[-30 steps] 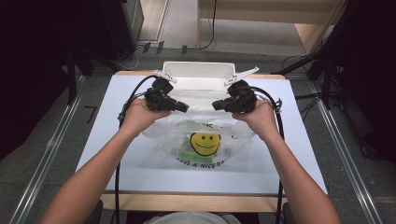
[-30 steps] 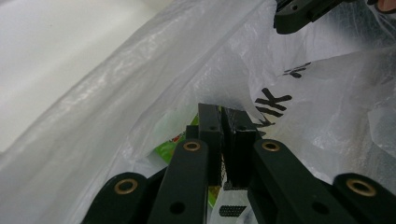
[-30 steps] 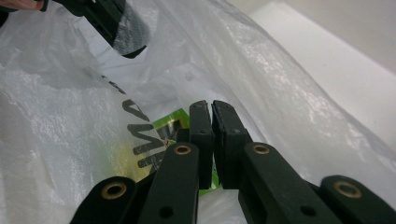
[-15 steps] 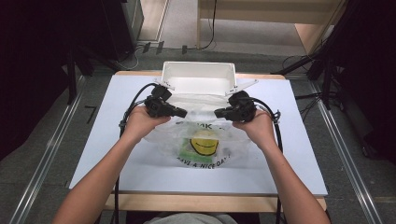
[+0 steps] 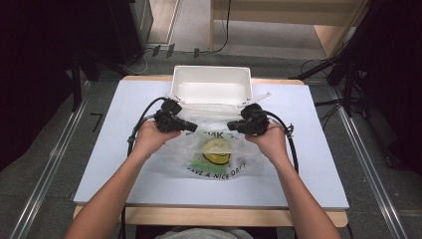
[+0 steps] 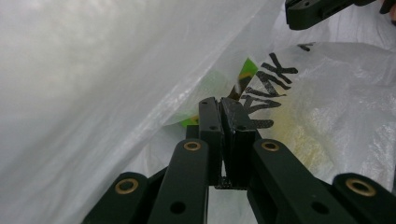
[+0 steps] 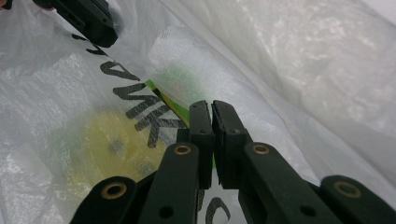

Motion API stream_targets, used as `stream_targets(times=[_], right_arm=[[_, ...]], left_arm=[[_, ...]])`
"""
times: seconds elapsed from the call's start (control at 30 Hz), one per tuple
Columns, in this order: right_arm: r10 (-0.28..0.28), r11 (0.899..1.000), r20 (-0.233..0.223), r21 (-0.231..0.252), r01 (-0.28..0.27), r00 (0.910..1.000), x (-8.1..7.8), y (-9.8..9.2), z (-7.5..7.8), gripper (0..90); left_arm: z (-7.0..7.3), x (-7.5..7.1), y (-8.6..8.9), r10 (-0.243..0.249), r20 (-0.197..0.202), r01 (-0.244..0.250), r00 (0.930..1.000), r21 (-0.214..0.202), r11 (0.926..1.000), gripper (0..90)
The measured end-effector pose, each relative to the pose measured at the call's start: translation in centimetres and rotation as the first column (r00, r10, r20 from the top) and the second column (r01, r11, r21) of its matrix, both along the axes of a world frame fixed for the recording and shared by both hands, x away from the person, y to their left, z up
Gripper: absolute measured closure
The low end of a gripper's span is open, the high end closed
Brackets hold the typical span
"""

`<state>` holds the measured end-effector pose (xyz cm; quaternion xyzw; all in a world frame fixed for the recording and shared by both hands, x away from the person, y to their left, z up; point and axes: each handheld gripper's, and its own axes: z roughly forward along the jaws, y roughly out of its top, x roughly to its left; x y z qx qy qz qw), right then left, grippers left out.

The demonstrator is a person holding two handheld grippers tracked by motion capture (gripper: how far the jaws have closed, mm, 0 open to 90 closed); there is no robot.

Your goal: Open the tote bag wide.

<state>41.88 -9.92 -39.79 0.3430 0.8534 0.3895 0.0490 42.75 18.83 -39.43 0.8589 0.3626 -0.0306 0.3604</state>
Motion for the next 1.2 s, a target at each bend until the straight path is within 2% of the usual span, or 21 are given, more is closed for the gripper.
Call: stream_targets(times=[0.17, 0.37, 0.43, 0.5, 0.57, 0.77, 1.03, 1.1, 1.13, 1.2], right_arm=[[-0.020, 1.000, -0.018, -0.018, 0.019, 0.9996, 0.1, -0.3, -0.8, 87.6], [-0.018, 0.999, -0.026, -0.030, 0.017, 0.9995, 0.3, -0.2, -1.4, 90.0], [-0.030, 0.999, -0.059, -0.026, 0.029, 0.9978, 0.3, -0.1, -1.8, 90.0], [-0.035, 0.999, -0.064, -0.026, 0.033, 0.9974, 0.2, -0.1, -2.0, 90.0], [-0.041, 0.999, -0.054, -0.029, 0.040, 0.9977, 0.0, -0.2, -2.5, 90.0], [-0.062, 0.997, -0.071, -0.046, 0.059, 0.9956, -0.4, -0.5, -4.2, 90.0], [-0.054, 0.998, -0.082, -0.048, 0.050, 0.9951, -1.1, -0.5, -4.8, 90.0], [-0.068, 0.996, -0.084, -0.055, 0.063, 0.9942, -1.4, -0.6, -4.9, 90.0], [-0.071, 0.996, -0.070, -0.054, 0.068, 0.9950, -1.5, -0.7, -5.0, 90.0], [-0.093, 0.994, -0.064, -0.056, 0.090, 0.9936, -1.6, -0.9, -5.2, 90.0]], left_arm=[[-0.6, -0.1, 0.1, 0.006, -0.013, -0.006, 0.9999, 0.008, 0.9999, 88.5], [-1.7, -0.5, 0.1, 0.006, -0.029, -0.005, 0.9996, 0.020, 0.9998, 88.5], [-2.1, -0.8, 0.1, 0.010, -0.037, -0.009, 0.9993, 0.020, 0.9998, 88.4], [-2.4, -1.0, 0.0, 0.009, -0.041, -0.008, 0.9991, 0.024, 0.9997, 88.4], [-2.7, -1.3, -0.1, 0.012, -0.042, -0.011, 0.9991, 0.022, 0.9997, 88.4], [-3.3, -1.9, -0.3, 0.012, -0.040, -0.011, 0.9991, 0.034, 0.9994, 88.3], [-4.1, -2.7, 0.2, 0.017, -0.056, -0.015, 0.9983, 0.038, 0.9992, 87.9], [-4.3, -2.6, 0.4, 0.028, -0.044, -0.026, 0.9986, 0.054, 0.9982, 87.4], [-4.4, -2.6, 0.5, 0.037, -0.034, -0.035, 0.9988, 0.062, 0.9974, 87.3], [-4.6, -2.2, 0.9, 0.063, -0.035, -0.061, 0.9974, 0.057, 0.9965, 87.4]])
